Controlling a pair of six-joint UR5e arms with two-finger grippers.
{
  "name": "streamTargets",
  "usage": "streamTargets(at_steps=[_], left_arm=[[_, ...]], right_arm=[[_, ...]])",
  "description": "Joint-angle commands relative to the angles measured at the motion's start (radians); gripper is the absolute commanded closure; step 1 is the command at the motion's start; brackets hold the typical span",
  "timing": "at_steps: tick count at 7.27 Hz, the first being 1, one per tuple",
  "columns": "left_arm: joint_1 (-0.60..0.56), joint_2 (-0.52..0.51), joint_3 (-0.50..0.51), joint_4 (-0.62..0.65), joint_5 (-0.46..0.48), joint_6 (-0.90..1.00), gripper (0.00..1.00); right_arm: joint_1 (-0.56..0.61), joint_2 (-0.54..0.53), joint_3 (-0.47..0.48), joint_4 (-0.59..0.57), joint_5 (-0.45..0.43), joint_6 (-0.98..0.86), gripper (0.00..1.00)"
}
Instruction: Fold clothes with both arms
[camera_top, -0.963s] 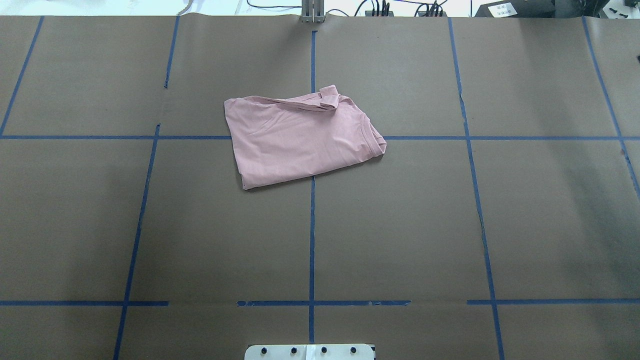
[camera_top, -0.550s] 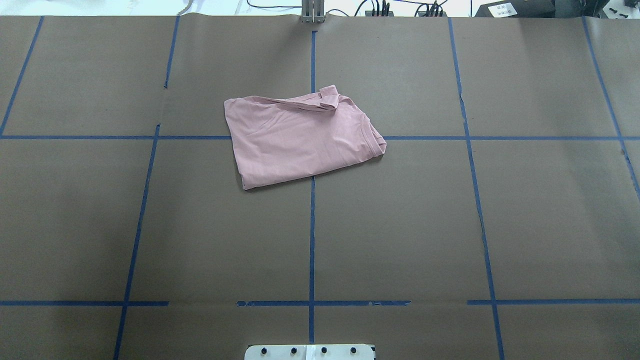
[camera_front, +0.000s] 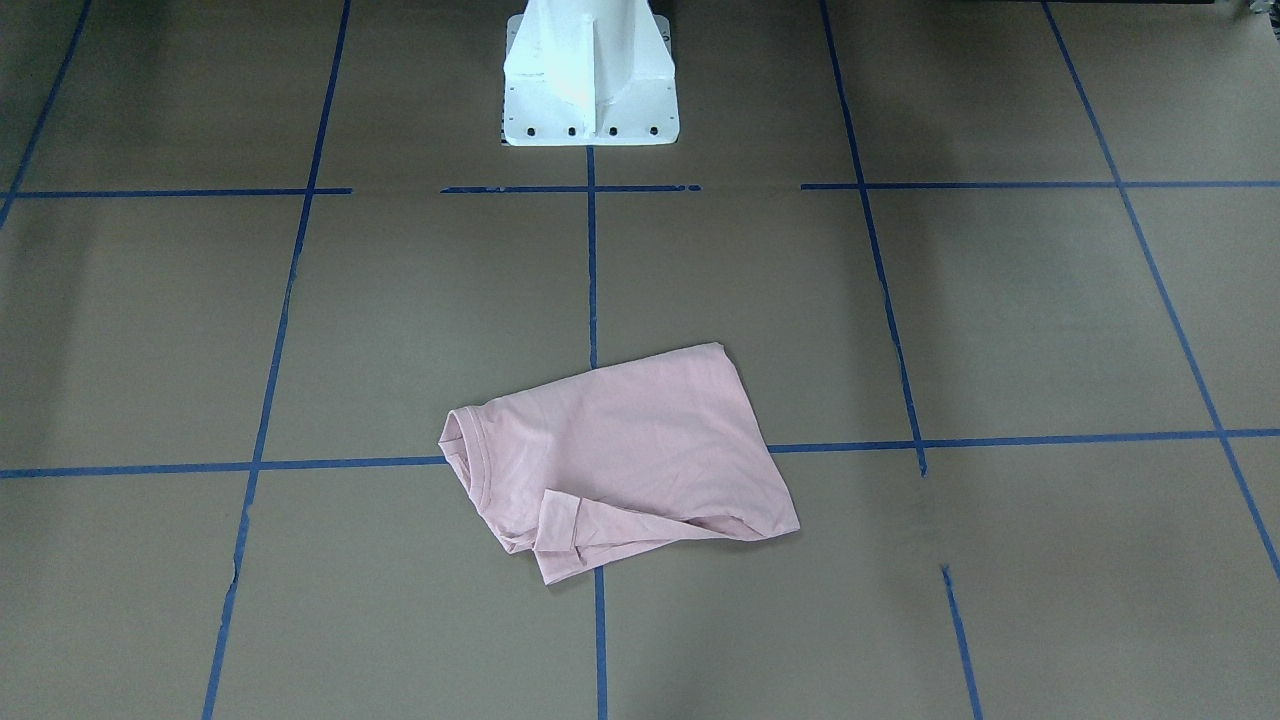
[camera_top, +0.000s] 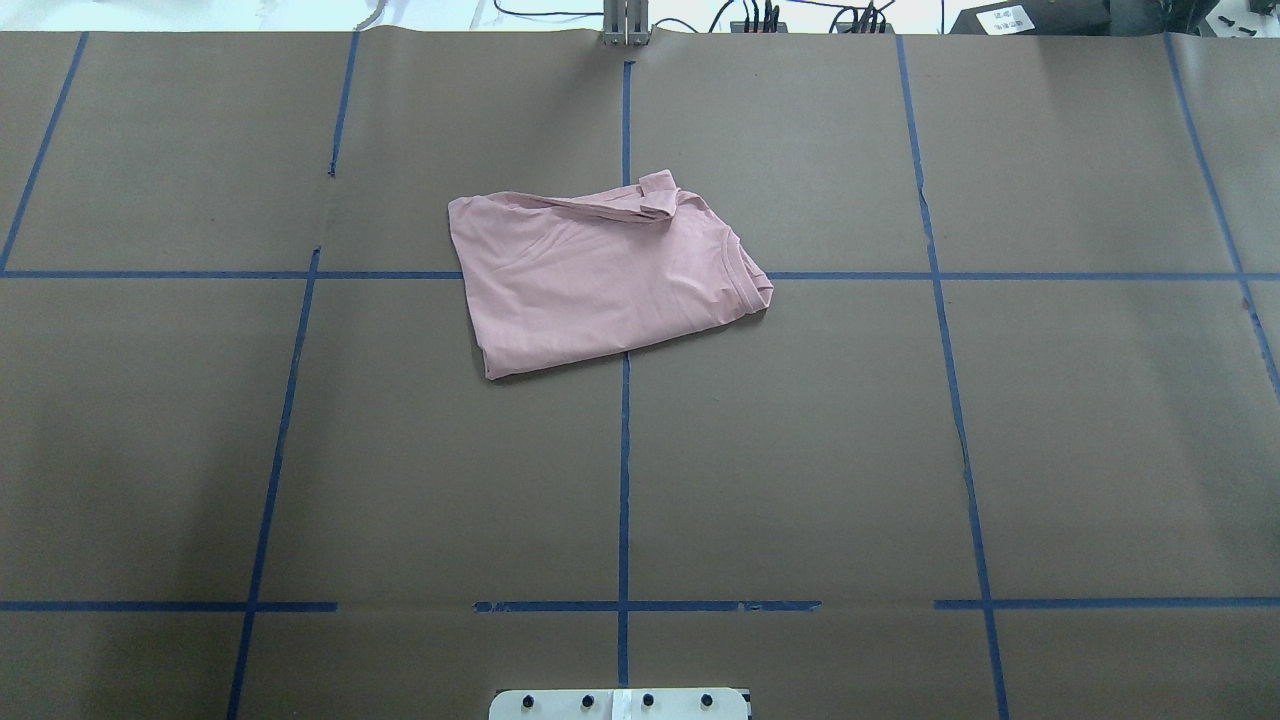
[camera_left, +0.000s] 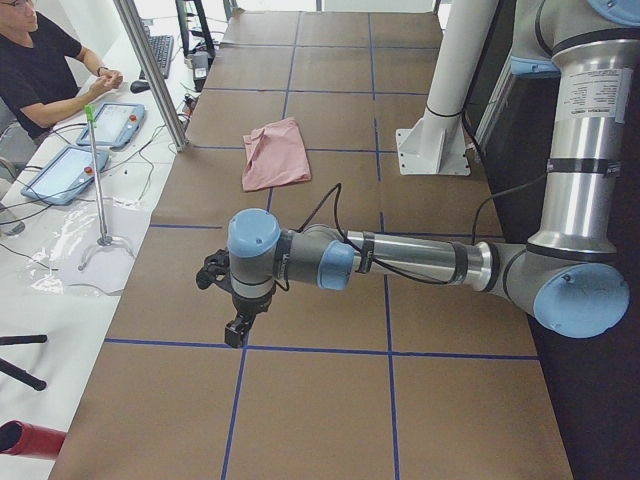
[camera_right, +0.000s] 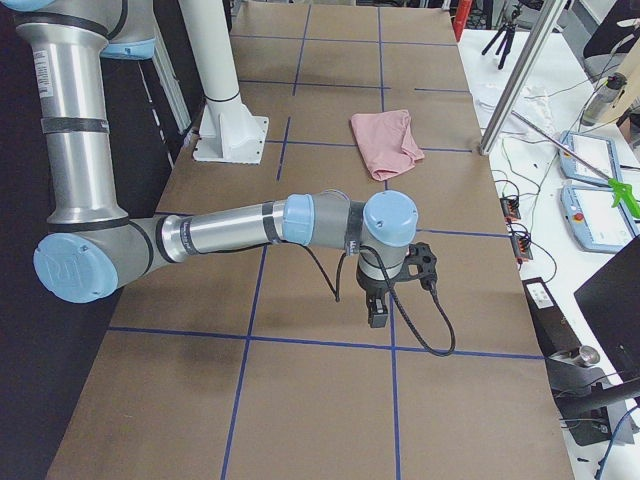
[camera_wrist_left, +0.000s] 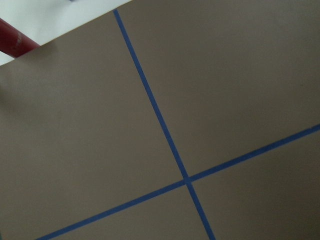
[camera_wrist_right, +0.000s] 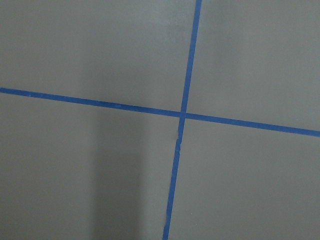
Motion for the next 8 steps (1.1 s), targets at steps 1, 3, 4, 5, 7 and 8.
streamTargets(at_steps=[1, 3, 4, 5, 7, 8], left_arm=[[0.003, 0.033, -0.01, -0.003, 0.002, -0.031, 0.0], [0.047, 0.034, -0.041, 0.021, -0.003, -0.168, 0.0], [0.07, 0.036, -0.03, 0.017, -0.003, -0.218, 0.0], [0.071, 0.046, -0.029, 0.018, -0.005, -0.222, 0.0], [0.071, 0.049, -0.029, 0.031, -0.003, -0.222, 0.0], [0.071, 0.049, -0.029, 0.031, -0.003, -0.22, 0.0]], right_arm=[[-0.012, -0.041, -0.016, 0.036, 0.002, 0.0, 0.0], [-0.02, -0.055, -0.065, 0.039, 0.002, -0.004, 0.0], [-0.021, -0.055, -0.076, 0.061, 0.005, -0.001, 0.0], [-0.021, -0.056, -0.077, 0.067, 0.003, -0.001, 0.0], [-0.023, -0.056, -0.079, 0.068, -0.001, -0.001, 0.0], [-0.035, -0.056, -0.077, 0.068, -0.002, 0.028, 0.0]])
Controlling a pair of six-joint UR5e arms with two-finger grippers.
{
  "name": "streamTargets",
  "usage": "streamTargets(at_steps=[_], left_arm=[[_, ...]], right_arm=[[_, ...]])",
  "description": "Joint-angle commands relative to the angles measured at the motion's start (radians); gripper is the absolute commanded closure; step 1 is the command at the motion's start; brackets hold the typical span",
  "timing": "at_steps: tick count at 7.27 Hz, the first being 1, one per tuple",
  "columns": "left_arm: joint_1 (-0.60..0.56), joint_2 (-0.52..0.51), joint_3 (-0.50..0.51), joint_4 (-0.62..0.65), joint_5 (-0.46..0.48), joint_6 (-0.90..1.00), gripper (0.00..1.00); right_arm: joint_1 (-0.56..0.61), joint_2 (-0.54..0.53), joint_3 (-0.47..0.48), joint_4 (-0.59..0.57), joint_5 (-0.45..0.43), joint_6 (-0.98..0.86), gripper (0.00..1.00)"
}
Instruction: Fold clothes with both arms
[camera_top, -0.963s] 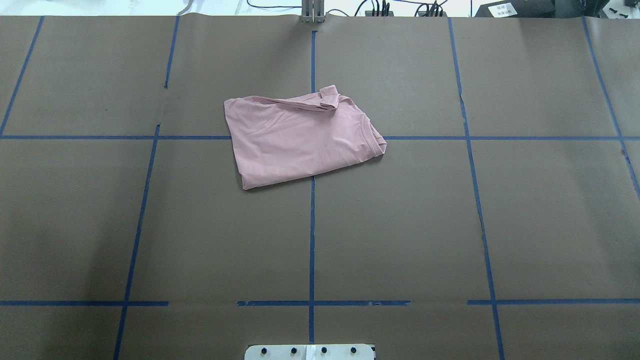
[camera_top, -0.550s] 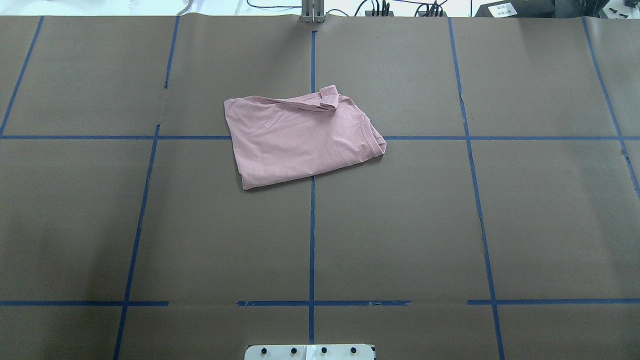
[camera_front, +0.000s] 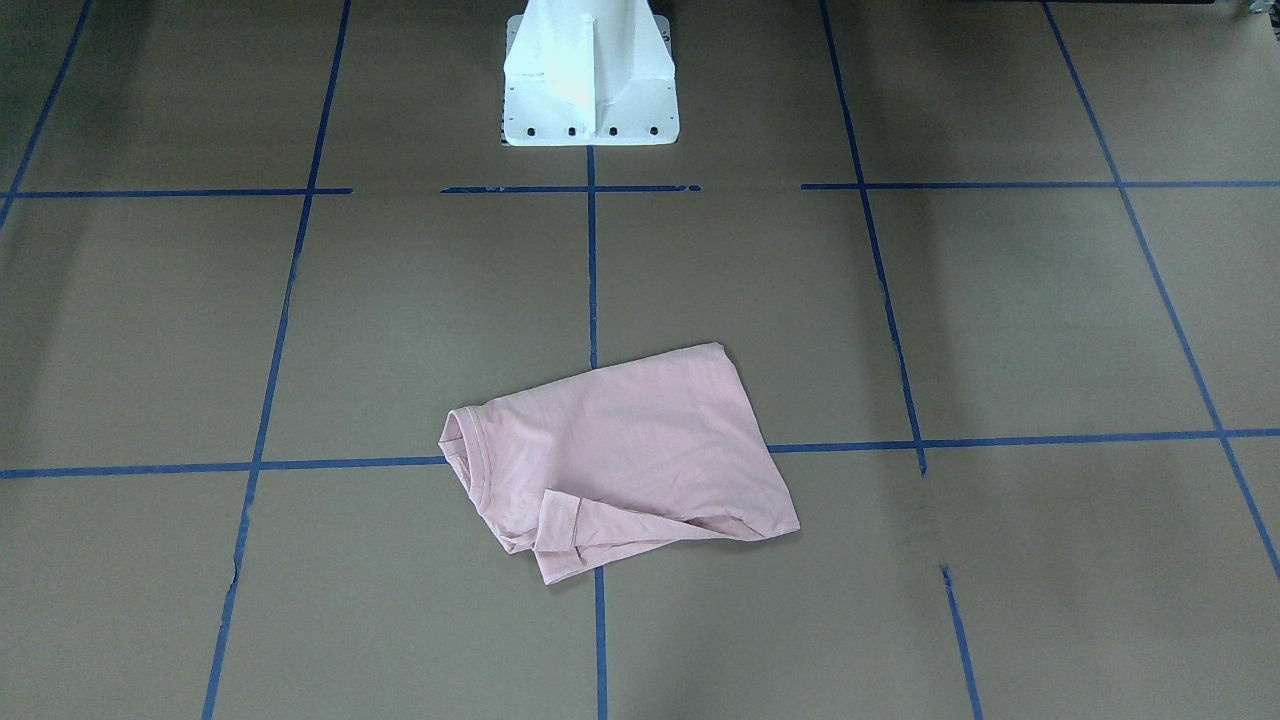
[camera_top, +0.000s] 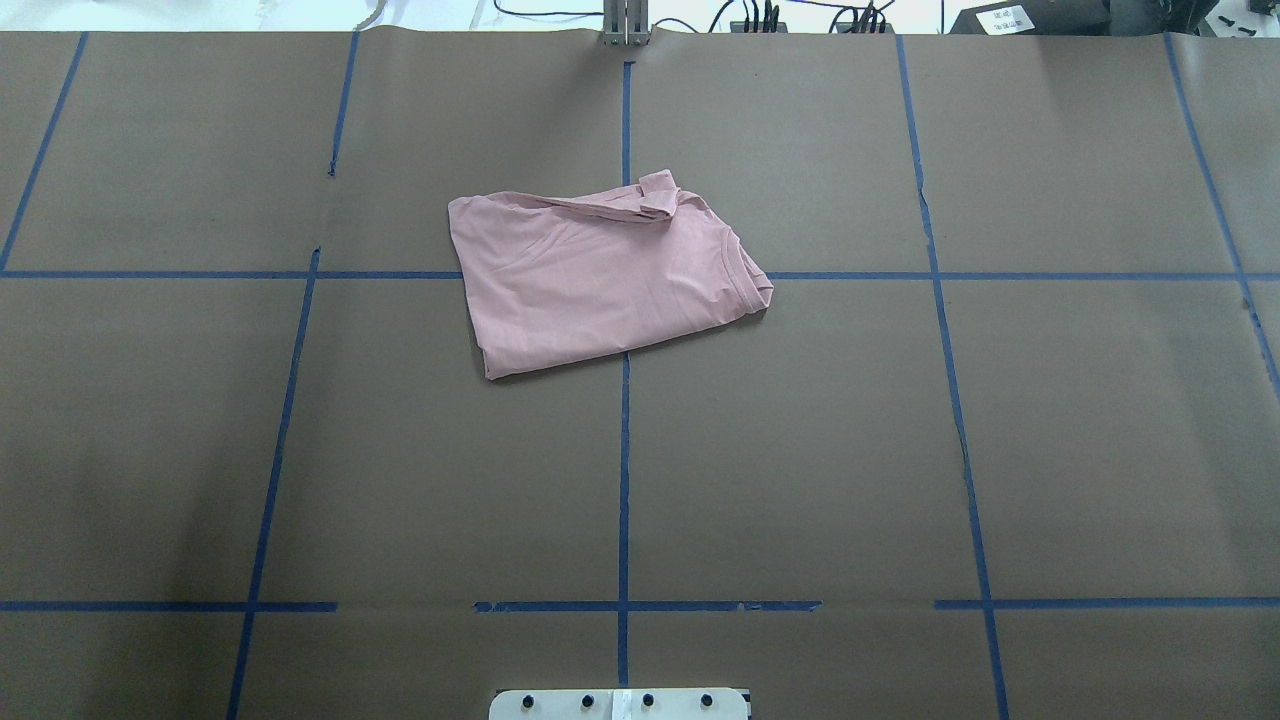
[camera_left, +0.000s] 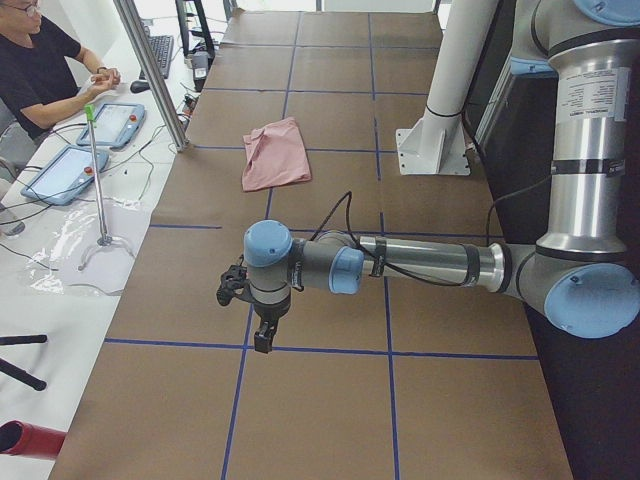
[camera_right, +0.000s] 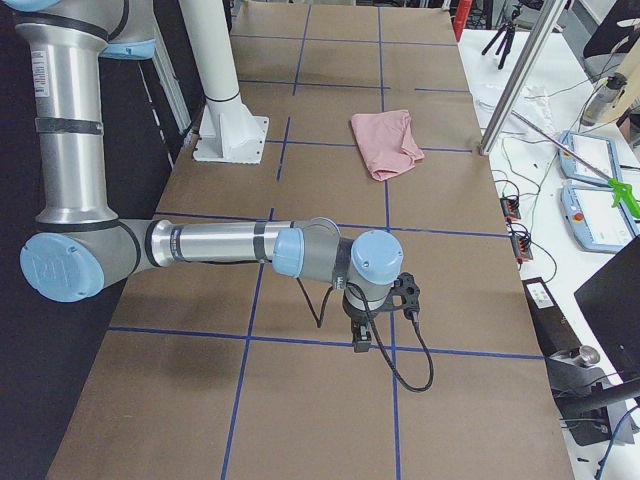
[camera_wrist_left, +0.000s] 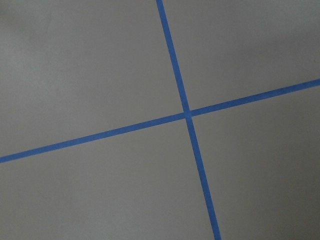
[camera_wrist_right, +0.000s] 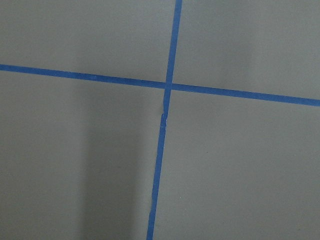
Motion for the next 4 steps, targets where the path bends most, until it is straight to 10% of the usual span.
streamTargets(at_steps=[1, 4], left_arm=[[0.001, 0.001, 0.0, 0.002, 0.0, 0.0, 0.0], [0.001, 0.009, -0.001, 0.001, -0.001, 0.003, 0.0]], right_arm=[[-0.043, 0.001, 0.002, 0.024, -0.003, 0.08, 0.0], [-0.075, -0.006, -0.003, 0.13, -0.001, 0.208, 0.0]])
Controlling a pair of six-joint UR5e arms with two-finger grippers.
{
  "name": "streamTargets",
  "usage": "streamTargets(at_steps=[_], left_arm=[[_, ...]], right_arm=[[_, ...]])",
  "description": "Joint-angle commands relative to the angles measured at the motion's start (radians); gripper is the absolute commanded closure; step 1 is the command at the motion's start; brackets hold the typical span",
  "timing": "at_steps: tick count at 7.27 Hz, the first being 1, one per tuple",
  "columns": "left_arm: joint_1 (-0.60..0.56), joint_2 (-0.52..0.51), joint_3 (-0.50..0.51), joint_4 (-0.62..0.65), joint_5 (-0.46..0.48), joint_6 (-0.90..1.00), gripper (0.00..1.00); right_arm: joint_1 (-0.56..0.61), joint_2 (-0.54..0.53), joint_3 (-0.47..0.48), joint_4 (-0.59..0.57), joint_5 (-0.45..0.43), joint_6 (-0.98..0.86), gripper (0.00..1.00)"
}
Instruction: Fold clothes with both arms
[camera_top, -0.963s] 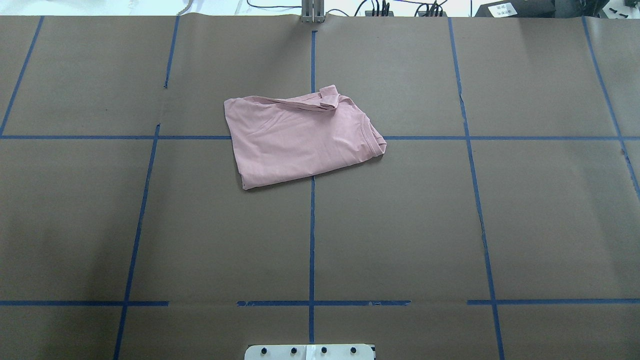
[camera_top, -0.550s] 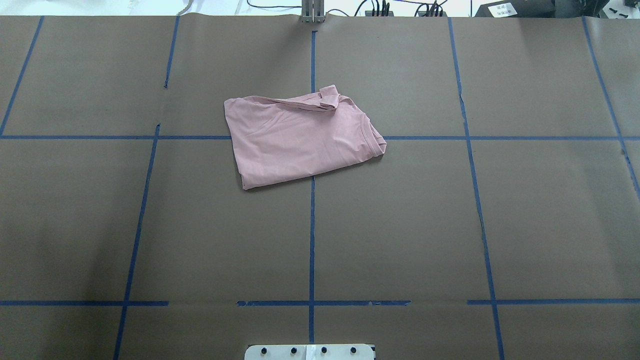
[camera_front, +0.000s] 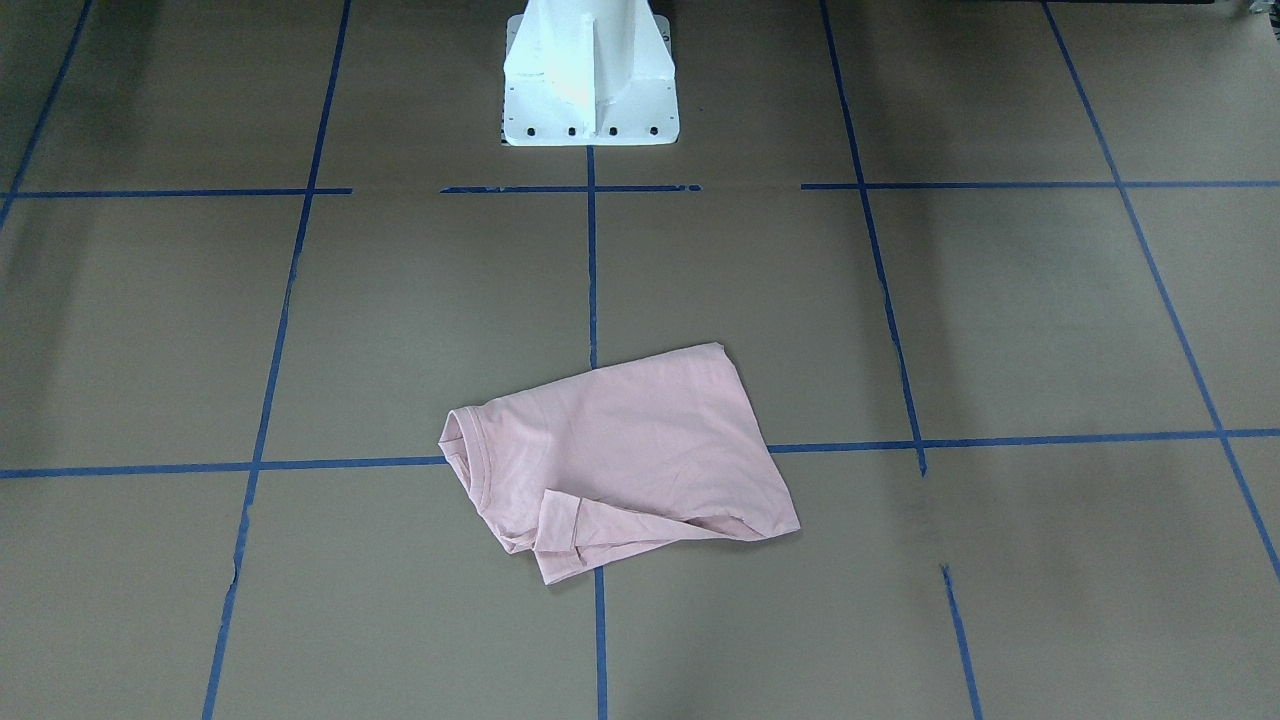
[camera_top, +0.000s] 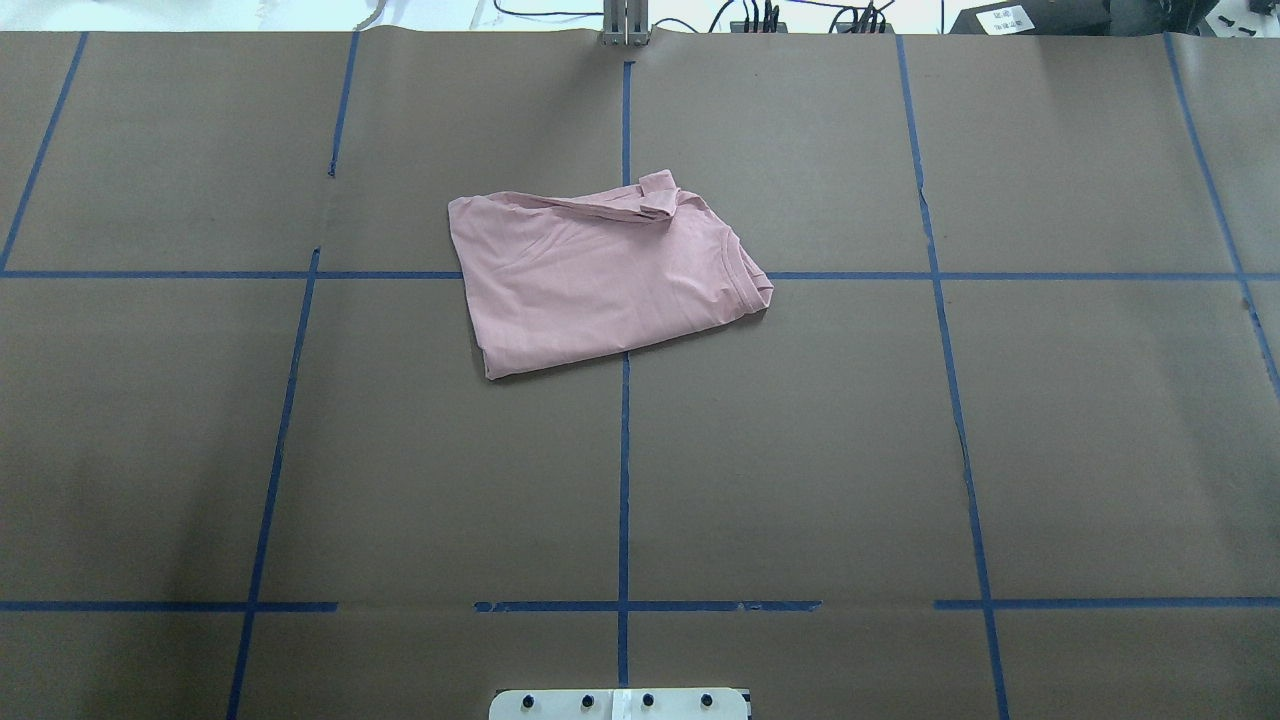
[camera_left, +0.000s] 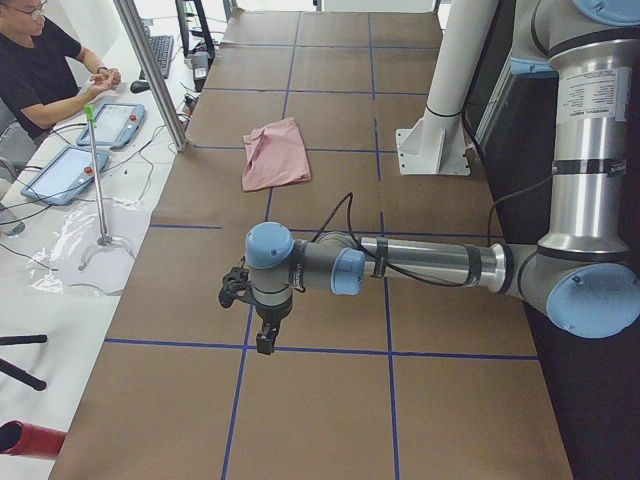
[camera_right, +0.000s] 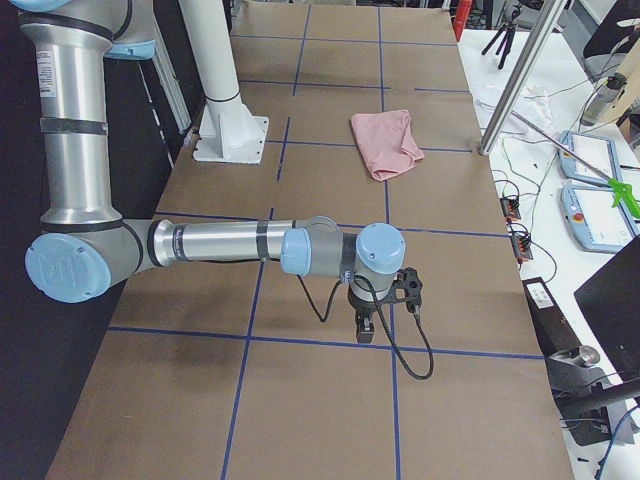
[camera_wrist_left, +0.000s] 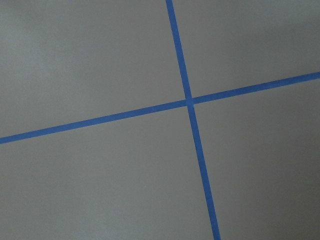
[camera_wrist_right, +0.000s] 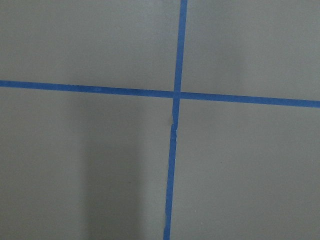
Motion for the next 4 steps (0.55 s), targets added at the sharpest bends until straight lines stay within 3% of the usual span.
streamTargets(at_steps=[1, 4], left_arm=[[0.0, 0.002, 0.0, 0.0, -0.001, 0.001, 0.0], [0.0, 0.002, 0.0, 0.0, -0.001, -0.001, 0.0]], right_arm=[[-0.009, -0.004, -0.001, 0.025, 0.003, 0.035, 0.0], [-0.011, -0.004, -0.001, 0.025, 0.008, 0.036, 0.0]])
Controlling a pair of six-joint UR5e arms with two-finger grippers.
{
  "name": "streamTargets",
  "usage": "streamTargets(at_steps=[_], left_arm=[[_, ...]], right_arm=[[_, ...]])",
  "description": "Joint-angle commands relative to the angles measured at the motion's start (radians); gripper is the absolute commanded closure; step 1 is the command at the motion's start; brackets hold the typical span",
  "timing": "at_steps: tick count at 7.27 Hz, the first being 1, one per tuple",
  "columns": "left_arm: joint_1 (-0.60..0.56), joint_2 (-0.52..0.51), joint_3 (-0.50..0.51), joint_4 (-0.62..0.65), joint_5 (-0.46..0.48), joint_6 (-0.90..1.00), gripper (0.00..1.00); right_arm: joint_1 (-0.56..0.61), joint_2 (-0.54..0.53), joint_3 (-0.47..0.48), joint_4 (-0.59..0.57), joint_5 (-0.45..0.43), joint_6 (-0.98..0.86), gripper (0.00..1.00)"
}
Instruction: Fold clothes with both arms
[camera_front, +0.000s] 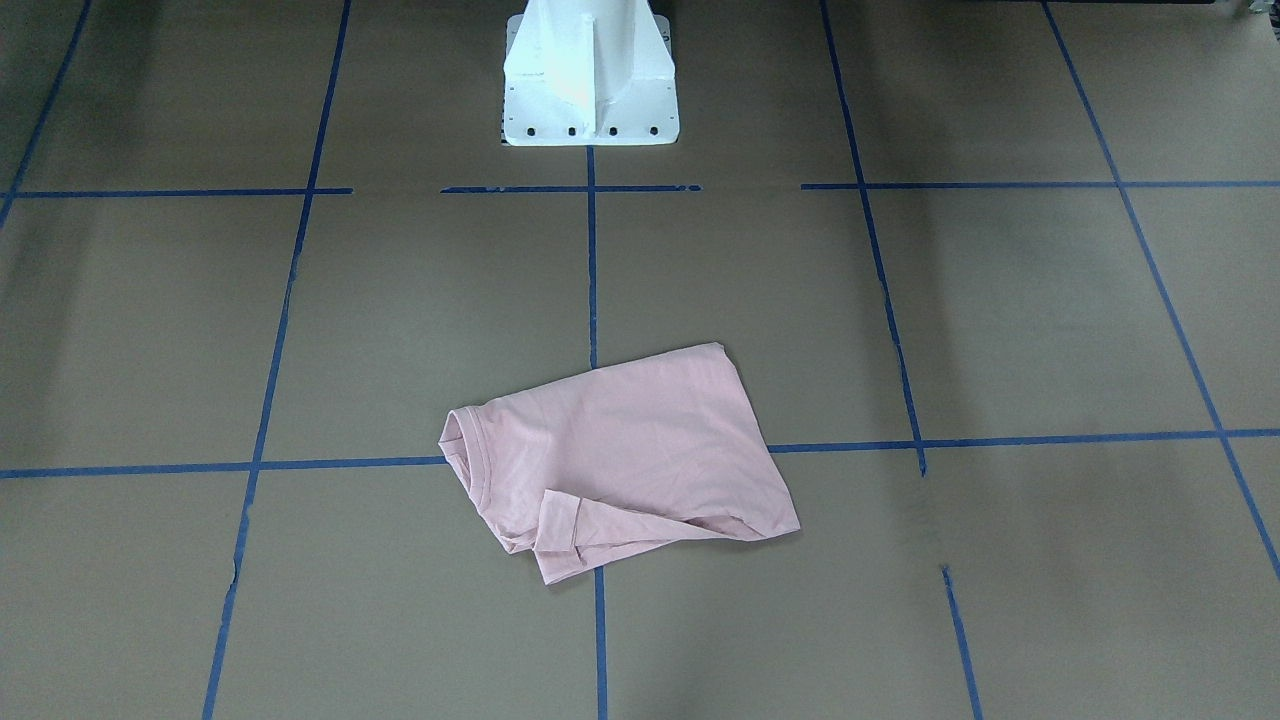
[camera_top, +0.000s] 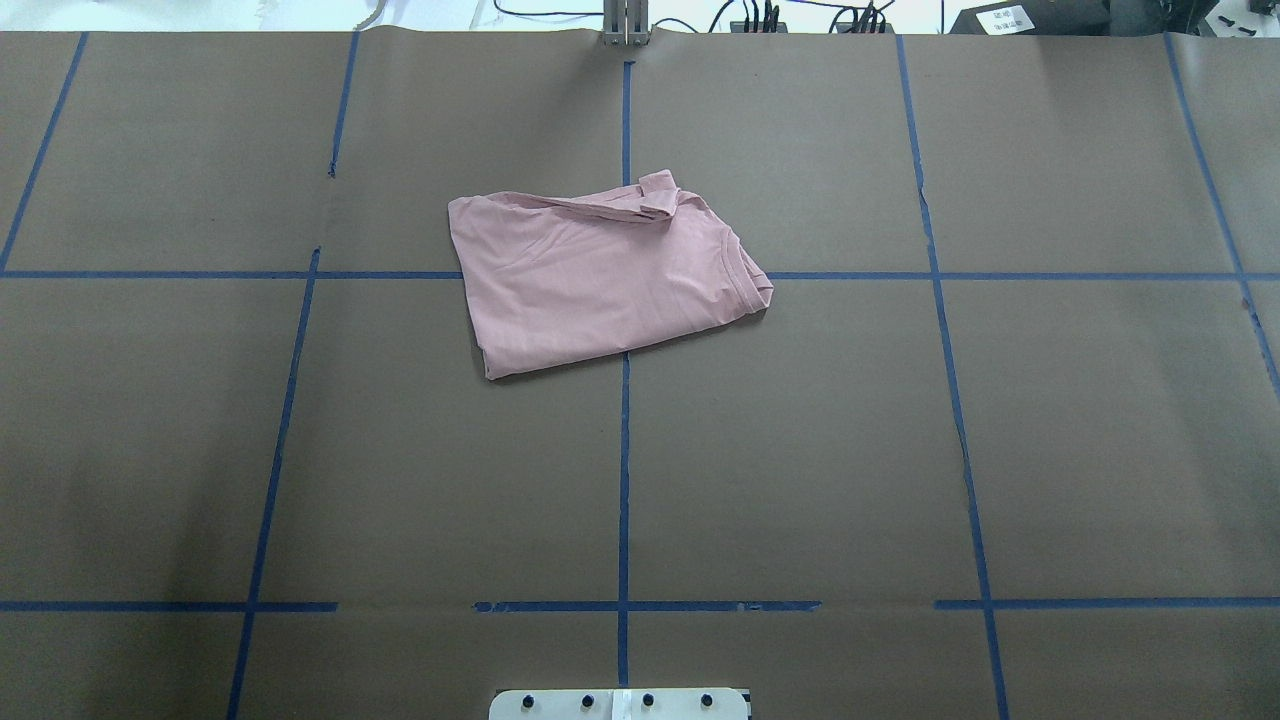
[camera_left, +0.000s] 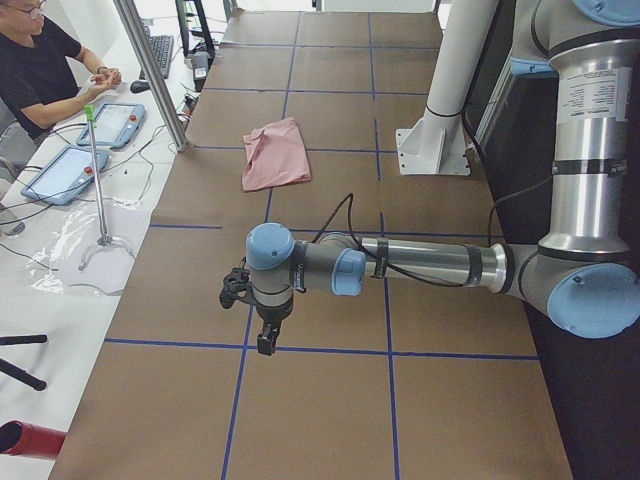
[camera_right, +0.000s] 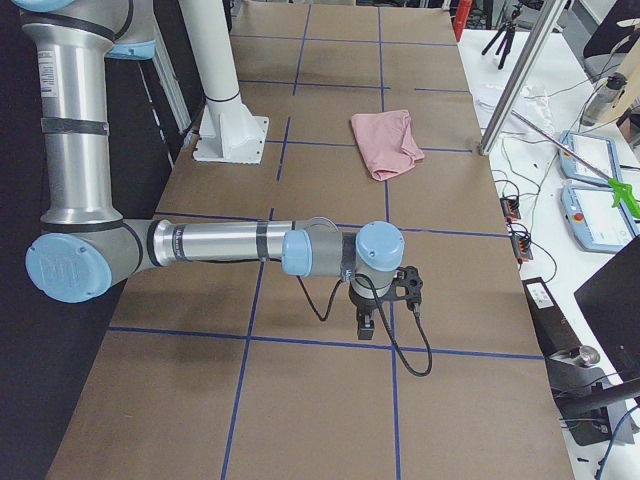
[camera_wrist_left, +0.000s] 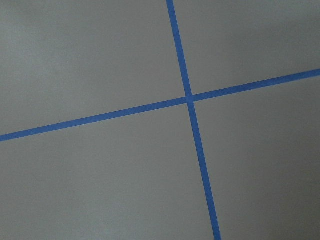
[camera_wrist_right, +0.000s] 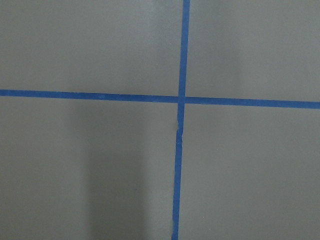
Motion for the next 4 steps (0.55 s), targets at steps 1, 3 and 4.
streamTargets(at_steps=[1, 3, 4], left_arm=[[0.0, 0.0, 0.0, 0.0, -0.002, -0.002, 0.0], [0.0, 0.0, 0.025, 0.002, -0.089, -0.041, 0.0], [0.0, 0.0, 0.025, -0.001, -0.089, -0.101, 0.0]], right_arm=[[-0.001, 0.0, 0.002, 0.0, 0.002, 0.001, 0.0], [-0.001, 0.001, 0.002, 0.0, 0.002, 0.003, 0.0], [-0.001, 0.001, 0.002, 0.0, 0.002, 0.003, 0.0]])
